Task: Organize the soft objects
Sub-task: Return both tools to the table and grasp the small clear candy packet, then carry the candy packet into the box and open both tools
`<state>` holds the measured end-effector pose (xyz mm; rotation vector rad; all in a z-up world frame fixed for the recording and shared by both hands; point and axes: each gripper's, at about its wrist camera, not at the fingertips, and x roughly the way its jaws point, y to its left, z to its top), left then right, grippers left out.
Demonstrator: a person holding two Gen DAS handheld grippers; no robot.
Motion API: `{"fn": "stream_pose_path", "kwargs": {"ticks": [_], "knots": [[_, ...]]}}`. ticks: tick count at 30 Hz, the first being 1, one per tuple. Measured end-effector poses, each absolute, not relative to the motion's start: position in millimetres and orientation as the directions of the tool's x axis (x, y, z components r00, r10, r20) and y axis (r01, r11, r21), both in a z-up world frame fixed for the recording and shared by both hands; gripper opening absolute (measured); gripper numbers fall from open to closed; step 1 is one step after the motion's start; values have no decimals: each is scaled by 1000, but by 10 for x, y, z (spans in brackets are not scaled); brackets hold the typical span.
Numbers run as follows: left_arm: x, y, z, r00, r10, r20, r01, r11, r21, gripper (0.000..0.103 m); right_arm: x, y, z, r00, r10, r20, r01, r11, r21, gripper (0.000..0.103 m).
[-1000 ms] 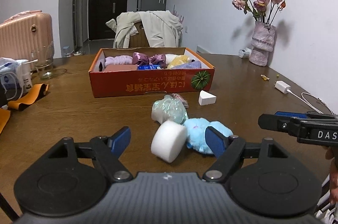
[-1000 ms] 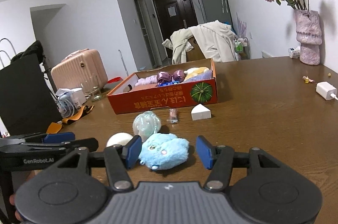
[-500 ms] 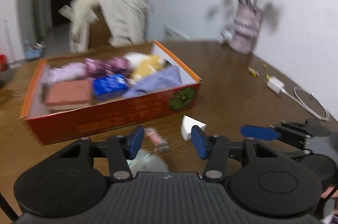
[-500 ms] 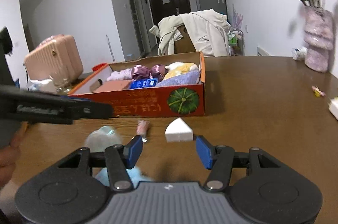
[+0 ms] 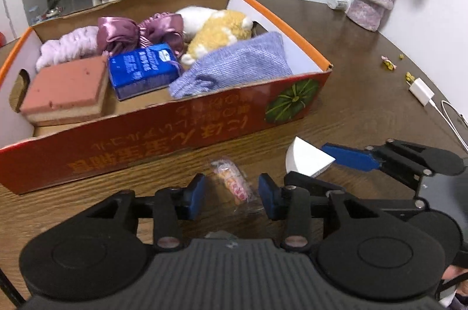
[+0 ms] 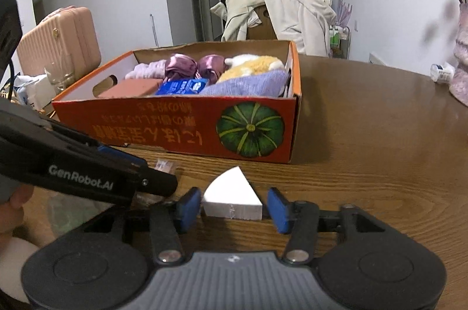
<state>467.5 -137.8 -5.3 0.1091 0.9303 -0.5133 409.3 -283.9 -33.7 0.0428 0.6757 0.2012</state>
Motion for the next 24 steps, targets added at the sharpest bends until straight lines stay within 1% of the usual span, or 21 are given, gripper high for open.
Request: {"fn": "stream_pose_path", "kwargs": {"ticks": [1,3,8,11,16,20,24], "knots": [[4676,-1394,-57,483,-380,-789,475,870,-128,28,4089,-2848,-344,763,202,-614,-172,979,109,40],[4677,-1433,-59,485,-385,-785,488,864,-123,23,4066,-2857,-355,769,205,-606,-170,979,115,39],[4644,-1476,-56,503,-380,-777,492,864,-104,17,4016,-2899,-375,784,208,-585,-154,978,141,34],[4580,-1424,30,535,-370,-759,479,873,-89,17,3995,-2926,-365,793,200,-576,-143,979,144,32],[4307,-1200,362,599,-385,-702,456,885,-96,16,3868,-2926,-224,822,191,-537,-143,981,130,31],[3857,-862,675,674,-400,-621,424,898,-117,17,3513,-2864,40,852,221,-474,-171,974,145,31],[3351,-502,807,732,-384,-563,364,918,-154,17,3050,-2773,245,871,244,-426,-191,968,164,32]]}}
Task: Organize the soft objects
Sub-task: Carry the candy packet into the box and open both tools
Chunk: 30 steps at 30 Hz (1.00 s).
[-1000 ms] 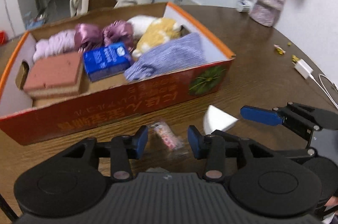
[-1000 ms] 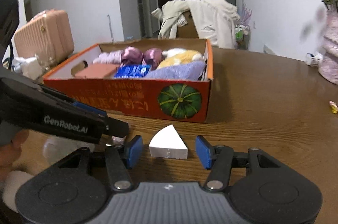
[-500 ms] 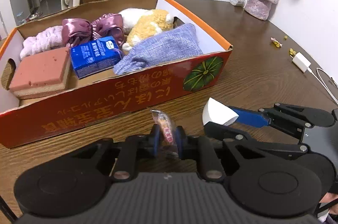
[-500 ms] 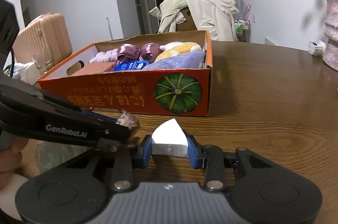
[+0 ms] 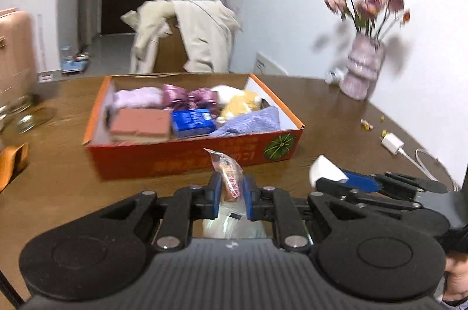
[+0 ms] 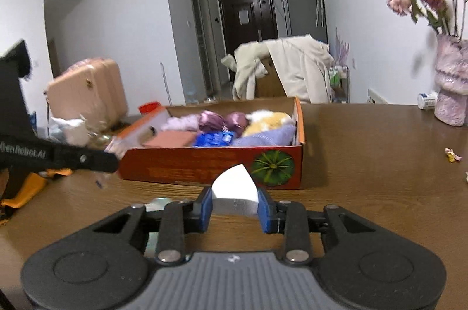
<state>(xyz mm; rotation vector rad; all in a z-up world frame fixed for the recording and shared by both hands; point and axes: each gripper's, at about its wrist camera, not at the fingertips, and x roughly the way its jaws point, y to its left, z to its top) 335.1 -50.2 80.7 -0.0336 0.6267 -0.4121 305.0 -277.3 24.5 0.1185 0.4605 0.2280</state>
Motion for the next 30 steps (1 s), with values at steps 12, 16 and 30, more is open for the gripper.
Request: {"fn": "stream_pose_path", "kwargs": {"ticks": [12,16,30], "knots": [[2644,155,900,781,-395,-484,298,916,-267,17,2354,-2306,539,863,325,-386,-283,945,164,32],[2784,183,965,780,-410,-473,328,911,-248,17,2474,-2173,593,857,337,-391,-303,941,148,32],[5057,-326,745,641,-454,-619,381,888,-257,17,4656,-2049,549,761,352,-545,-335,933,134,32]]}}
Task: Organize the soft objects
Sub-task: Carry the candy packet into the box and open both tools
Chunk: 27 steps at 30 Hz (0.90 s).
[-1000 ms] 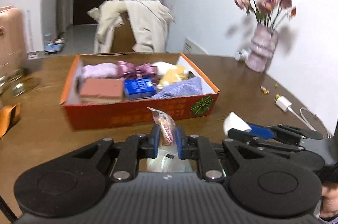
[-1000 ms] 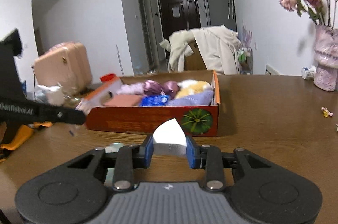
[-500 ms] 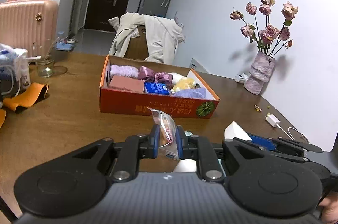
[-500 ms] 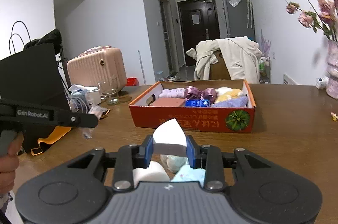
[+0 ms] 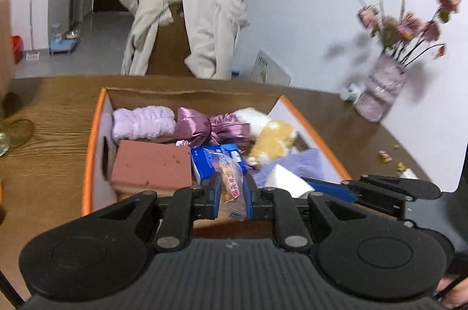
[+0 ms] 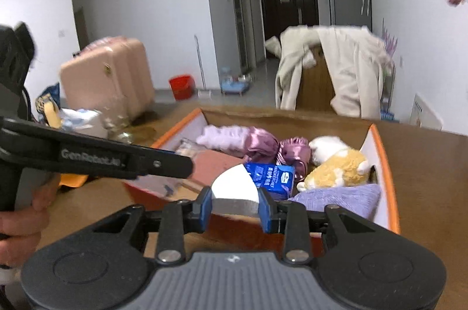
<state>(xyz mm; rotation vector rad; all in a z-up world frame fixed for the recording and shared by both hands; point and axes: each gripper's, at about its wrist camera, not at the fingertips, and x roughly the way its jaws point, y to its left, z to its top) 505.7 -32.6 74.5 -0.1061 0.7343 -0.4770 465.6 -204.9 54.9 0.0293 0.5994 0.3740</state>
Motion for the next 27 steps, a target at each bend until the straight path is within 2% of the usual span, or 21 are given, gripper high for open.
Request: {"fn": "stream_pose_path", "kwargs": {"ticks": [4,8,10,11,12,17,20,27], "knots": [[5397,-421,469,585,-463,-666,387,881,-273,16,5027,-2012,306,715,357,-601,-339,929,149,34],[5514,-449,295,566,-476,-674,392,874,-287,18,5169,-2068,124,690,356,-630,-314,932,182,42],[5537,-445,253,570,-469,-674,385,878,-285,29,5166,-2148,103,689,367,-625,-303,929,212,53],[5537,-433,249,574,-467,-672,380,879,-286,39,5154,-2179,107,691,365,-624,-292,931,220,55],[5533,-410,248,577,-462,-674,370,883,-289,44,5135,-2219,119,694,367,-619,-287,930,229,55],[5386,-327,419,588,-448,-673,353,891,-285,45,4944,-2377,365,747,340,-571,-257,940,224,56],[5150,-257,664,625,-439,-646,356,896,-265,46,4703,-2469,636,781,336,-526,-262,941,212,56],[4265,-71,1215,737,-400,-546,355,915,-192,59,3819,-2606,1128,848,312,-428,-278,950,141,59]]}}
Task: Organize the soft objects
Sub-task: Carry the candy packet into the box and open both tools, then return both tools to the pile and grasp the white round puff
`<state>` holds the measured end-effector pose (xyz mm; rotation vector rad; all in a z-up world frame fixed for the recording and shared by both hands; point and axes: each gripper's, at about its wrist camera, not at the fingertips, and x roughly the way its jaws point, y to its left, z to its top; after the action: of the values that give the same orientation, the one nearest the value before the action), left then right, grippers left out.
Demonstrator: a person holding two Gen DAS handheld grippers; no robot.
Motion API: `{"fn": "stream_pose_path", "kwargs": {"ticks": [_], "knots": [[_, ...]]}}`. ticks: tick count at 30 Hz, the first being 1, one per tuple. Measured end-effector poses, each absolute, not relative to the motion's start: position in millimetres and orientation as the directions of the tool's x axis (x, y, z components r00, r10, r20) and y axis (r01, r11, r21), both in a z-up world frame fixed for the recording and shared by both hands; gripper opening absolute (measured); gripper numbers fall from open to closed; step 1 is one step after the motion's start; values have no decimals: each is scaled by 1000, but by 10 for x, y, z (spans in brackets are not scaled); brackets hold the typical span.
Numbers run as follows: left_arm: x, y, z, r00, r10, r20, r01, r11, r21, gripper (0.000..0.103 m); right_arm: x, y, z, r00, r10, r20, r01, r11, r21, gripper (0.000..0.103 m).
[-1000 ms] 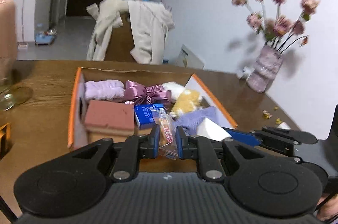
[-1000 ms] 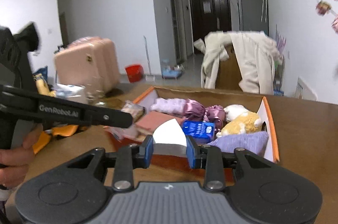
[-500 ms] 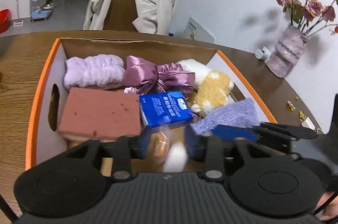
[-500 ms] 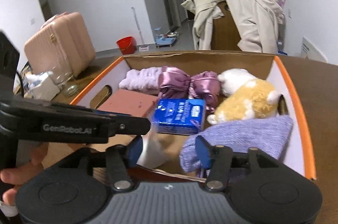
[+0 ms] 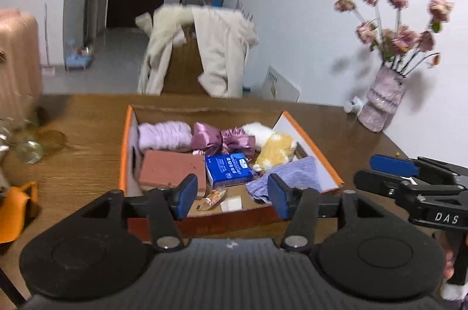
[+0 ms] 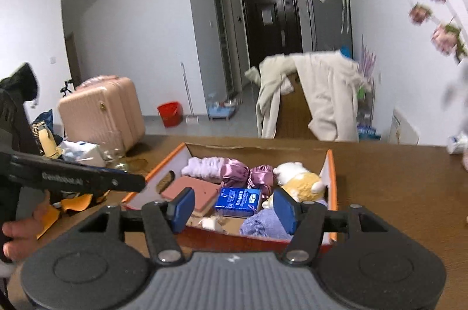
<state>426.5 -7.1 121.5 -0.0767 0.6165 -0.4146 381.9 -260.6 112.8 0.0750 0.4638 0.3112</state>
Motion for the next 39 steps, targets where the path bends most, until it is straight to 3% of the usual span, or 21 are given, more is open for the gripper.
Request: {"fn": "stream_pose_path", "kwargs": {"ticks": [3,7,12,16,19,25,29,31,33,37,39], "knots": [[3772,7,1258,777,-387,-497,353,921,-166,68,3370,-2666,1121,862,315,-398,-278,949,147,64],[3113,73,1053,812,-357,-461,329,933,-143,73,2820,-2668,880,869,305,-389,-268,952,150,66],[2475,105,632,808,-317,-497,258,948,-185,75,2311,-2641,428,843,355,-405,-280,931,234,67],[2276,24,469,777,-303,-552,257,953,-161,75,2108,-2546,253,820,369,-437,-293,927,233,68],[2226,-84,451,786,-295,-543,272,954,-125,76,2049,-2527,253,825,369,-428,-295,927,230,68],[2338,-254,354,754,-363,-548,325,930,-170,76,2081,-2669,182,830,330,-449,-230,937,263,68],[2526,-434,220,773,-358,-524,334,932,-144,68,2195,-2717,85,819,309,-483,-194,942,273,68],[2619,-511,142,767,-369,-525,351,926,-138,59,2247,-2718,65,815,302,-495,-187,945,268,68],[2758,-508,69,743,-378,-552,342,924,-173,40,2314,-2709,58,812,297,-502,-184,947,263,68],[2973,-179,18,776,-311,-549,227,950,-216,41,2465,-2642,58,808,294,-511,-188,950,251,68],[3067,32,-2,785,-268,-559,158,958,-238,46,2571,-2577,54,806,303,-509,-198,948,251,67]]}}
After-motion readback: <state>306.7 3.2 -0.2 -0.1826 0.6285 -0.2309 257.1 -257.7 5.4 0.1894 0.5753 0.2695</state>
